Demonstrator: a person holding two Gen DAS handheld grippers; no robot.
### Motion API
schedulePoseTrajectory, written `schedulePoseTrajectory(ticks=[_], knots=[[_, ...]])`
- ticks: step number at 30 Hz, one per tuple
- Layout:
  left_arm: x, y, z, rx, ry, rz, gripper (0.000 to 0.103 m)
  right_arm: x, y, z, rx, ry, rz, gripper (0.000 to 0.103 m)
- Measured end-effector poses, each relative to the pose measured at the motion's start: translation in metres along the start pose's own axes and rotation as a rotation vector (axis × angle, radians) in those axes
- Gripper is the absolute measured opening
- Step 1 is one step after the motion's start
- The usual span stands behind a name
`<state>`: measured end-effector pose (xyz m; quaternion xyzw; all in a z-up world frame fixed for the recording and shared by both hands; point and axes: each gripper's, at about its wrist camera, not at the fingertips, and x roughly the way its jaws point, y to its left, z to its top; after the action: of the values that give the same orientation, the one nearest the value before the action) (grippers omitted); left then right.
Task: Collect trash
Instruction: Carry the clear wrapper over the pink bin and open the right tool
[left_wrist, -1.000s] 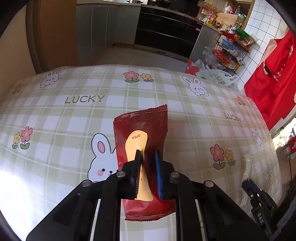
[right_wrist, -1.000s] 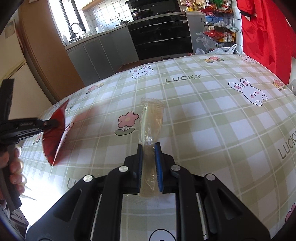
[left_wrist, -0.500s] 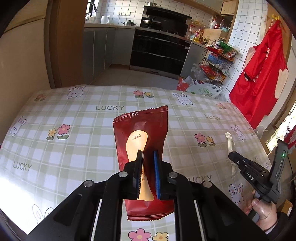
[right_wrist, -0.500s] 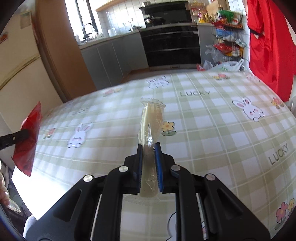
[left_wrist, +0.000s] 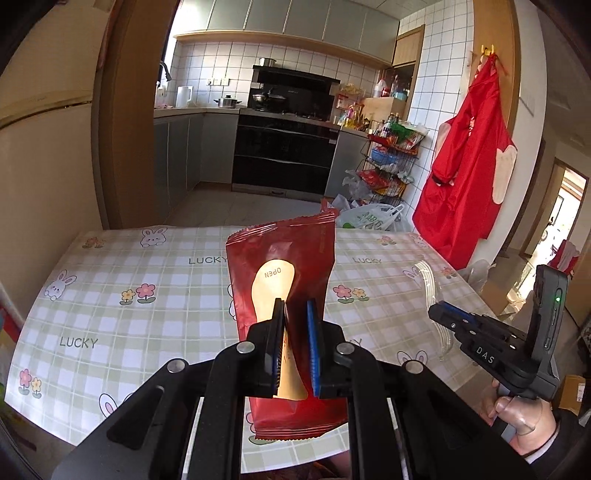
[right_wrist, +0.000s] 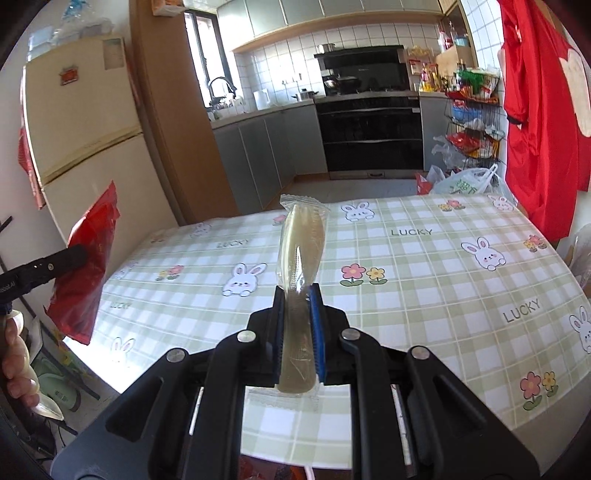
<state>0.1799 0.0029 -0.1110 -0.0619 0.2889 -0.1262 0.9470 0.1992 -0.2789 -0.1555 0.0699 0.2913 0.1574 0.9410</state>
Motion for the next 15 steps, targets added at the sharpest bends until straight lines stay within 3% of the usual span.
schedulePoseTrajectory(ticks=[6, 15], knots=[[-0.048, 0.002, -0.016, -0.089, -0.036, -0.046, 0.012, -0.055, 0.023, -0.002, -0.024, -0.048, 0.020, 0.016], [-0.104, 0.009, -0.051, -0.132, -0.060, -0.083, 0.012, -0.114, 0.058, -0.030, -0.090, -0.075, 0.051, 0.016]])
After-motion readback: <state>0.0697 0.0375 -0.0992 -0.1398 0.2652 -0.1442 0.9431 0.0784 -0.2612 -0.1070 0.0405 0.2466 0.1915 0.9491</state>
